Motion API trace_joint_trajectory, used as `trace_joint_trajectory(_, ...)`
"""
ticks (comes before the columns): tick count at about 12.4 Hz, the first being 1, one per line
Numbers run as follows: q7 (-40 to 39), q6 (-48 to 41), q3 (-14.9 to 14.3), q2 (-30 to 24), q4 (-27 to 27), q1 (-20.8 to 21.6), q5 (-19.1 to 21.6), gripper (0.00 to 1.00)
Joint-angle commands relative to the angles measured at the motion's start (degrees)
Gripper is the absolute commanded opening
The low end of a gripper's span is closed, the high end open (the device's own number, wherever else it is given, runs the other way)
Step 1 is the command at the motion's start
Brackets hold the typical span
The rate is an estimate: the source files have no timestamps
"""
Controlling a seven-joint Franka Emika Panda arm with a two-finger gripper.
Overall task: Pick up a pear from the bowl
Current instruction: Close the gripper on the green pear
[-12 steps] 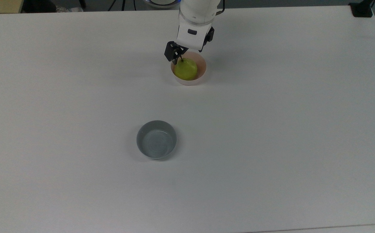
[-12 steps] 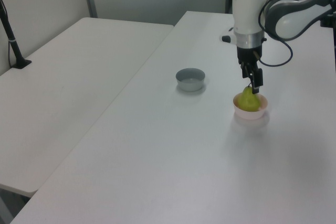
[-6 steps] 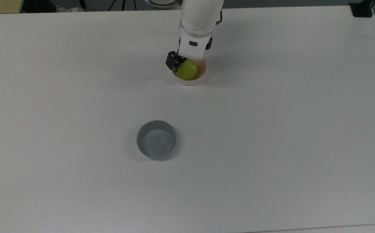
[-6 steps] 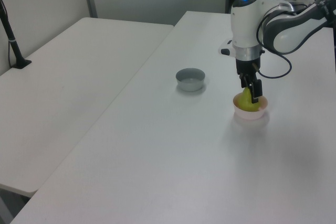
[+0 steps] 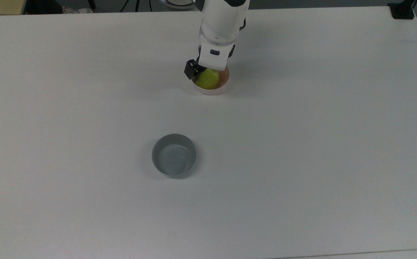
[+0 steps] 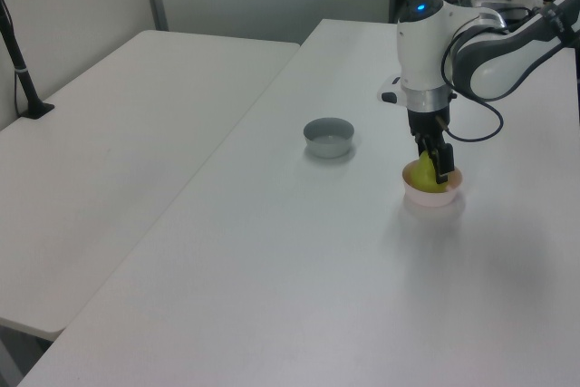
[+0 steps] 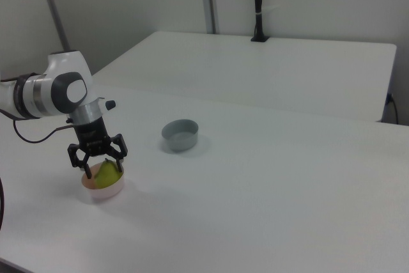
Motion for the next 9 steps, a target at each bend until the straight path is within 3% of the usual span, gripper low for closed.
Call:
trace_joint_trajectory(1,-1.0,2.8,-0.1,-0.5,-1.8,0.3,-1.2,0.84)
trace_joint_trajectory(5,-1.0,2.8,0.1,-0.4,-1.7,0.3,-1.2,0.5)
trace_joint_trajectory(7,-0.9,2.7,0.1,-0.7,-1.6,0.3,-1.2,0.41)
trace_joint_trajectory(9,-0.7,2.1,0.1,-0.9,-1.5,0.3,-1.1,0.4)
